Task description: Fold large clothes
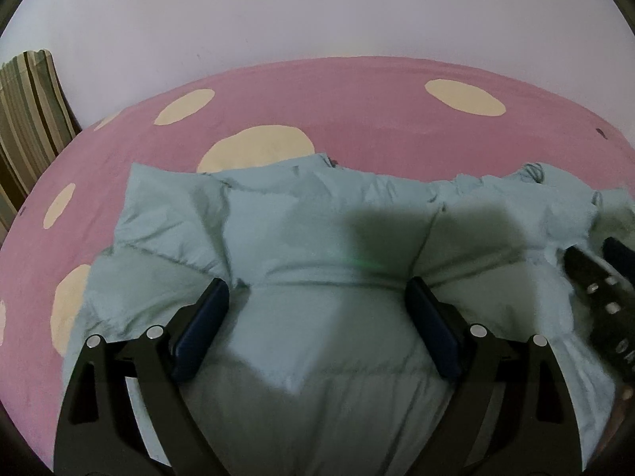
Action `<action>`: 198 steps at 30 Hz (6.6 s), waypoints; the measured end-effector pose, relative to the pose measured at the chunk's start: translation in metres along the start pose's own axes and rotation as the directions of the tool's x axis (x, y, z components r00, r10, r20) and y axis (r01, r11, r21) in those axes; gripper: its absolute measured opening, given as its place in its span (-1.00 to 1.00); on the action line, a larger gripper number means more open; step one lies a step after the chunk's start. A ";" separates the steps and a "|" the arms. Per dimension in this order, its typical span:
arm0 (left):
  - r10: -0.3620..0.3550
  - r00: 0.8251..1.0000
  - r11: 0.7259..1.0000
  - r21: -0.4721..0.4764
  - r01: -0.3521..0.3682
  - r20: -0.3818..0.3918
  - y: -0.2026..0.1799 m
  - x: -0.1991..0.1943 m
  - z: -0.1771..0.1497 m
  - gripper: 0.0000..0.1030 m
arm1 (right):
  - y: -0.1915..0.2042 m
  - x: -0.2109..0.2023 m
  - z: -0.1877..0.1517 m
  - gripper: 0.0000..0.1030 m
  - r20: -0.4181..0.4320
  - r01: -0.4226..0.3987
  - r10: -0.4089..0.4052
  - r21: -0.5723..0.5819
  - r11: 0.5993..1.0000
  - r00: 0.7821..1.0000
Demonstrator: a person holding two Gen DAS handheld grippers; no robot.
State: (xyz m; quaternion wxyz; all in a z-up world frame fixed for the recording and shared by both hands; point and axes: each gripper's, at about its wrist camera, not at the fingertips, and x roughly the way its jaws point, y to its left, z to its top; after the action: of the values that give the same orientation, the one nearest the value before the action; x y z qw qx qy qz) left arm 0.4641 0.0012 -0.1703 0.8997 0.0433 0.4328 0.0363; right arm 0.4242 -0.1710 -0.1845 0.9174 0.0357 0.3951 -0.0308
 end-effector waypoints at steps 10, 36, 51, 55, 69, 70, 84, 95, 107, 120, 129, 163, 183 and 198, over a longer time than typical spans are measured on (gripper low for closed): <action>-0.040 0.997 0.978 -0.200 0.052 0.061 0.086 -0.082 -0.041 0.76 | -0.078 -0.097 -0.030 0.50 0.094 -0.029 0.014 0.158 0.987 0.996; -0.259 0.966 0.809 -0.548 0.212 -0.009 0.133 -0.068 -0.128 -0.15 | -0.139 -0.078 -0.119 0.04 -0.046 -0.132 0.171 0.454 0.881 0.984; -0.228 0.973 0.836 -0.505 0.216 0.039 0.137 -0.111 -0.134 -0.75 | -0.138 -0.100 -0.128 -0.66 0.016 -0.241 0.264 0.463 0.853 0.964; -0.222 0.974 0.838 -0.505 0.208 0.033 0.145 -0.129 -0.149 -0.76 | -0.143 -0.111 -0.140 -0.67 0.012 -0.264 0.293 0.470 0.842 0.956; -0.214 0.977 0.833 -0.521 0.190 0.014 0.168 -0.190 -0.221 -0.76 | -0.143 -0.162 -0.185 -0.67 -0.009 -0.300 0.341 0.454 0.839 0.940; -0.214 0.977 0.833 -0.520 0.188 0.011 0.169 -0.193 -0.225 -0.75 | -0.130 -0.161 -0.187 -0.67 -0.011 -0.301 0.342 0.450 0.841 0.940; -0.198 0.980 0.847 -0.503 0.173 0.004 0.173 -0.228 -0.266 -0.75 | -0.119 -0.186 -0.221 -0.67 -0.037 -0.320 0.367 0.416 0.851 0.929; -0.191 0.982 0.850 -0.500 0.167 0.004 0.173 -0.233 -0.273 -0.75 | -0.112 -0.183 -0.220 -0.67 -0.045 -0.327 0.375 0.401 0.856 0.926; -0.189 0.982 0.860 -0.485 0.159 -0.012 0.174 -0.237 -0.284 -0.75 | -0.110 -0.152 -0.215 -0.67 -0.061 -0.330 0.383 0.397 0.856 0.922; -0.171 0.985 0.875 -0.465 0.135 -0.035 0.169 -0.224 -0.290 -0.66 | -0.112 -0.114 -0.205 -0.57 -0.057 -0.354 0.408 0.398 0.846 0.911; -0.159 0.987 0.875 -0.468 0.123 -0.037 0.173 -0.229 -0.293 -0.31 | -0.124 -0.115 -0.206 -0.40 -0.052 -0.368 0.424 0.409 0.835 0.904; -0.034 0.999 0.950 -0.309 0.036 0.011 0.212 -0.295 -0.270 0.48 | -0.026 -0.209 -0.159 -0.29 -0.060 -0.204 0.207 0.057 0.977 0.976; -0.049 0.996 0.951 -0.310 0.022 -0.078 0.209 -0.227 -0.233 0.56 | 0.108 -0.113 -0.158 -0.29 -0.190 -0.182 0.156 -0.125 0.975 0.969; -0.141 0.965 0.960 -0.270 0.078 -0.222 0.195 -0.159 -0.225 0.56 | 0.111 -0.106 -0.160 -0.29 -0.189 -0.178 0.148 -0.153 0.972 0.971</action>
State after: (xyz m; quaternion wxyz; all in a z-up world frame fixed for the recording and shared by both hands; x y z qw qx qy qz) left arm 0.1842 0.1894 -0.1653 0.8395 -0.1034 0.5313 0.0474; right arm 0.2452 -0.0433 -0.2128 0.8779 -0.0074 0.4717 0.0818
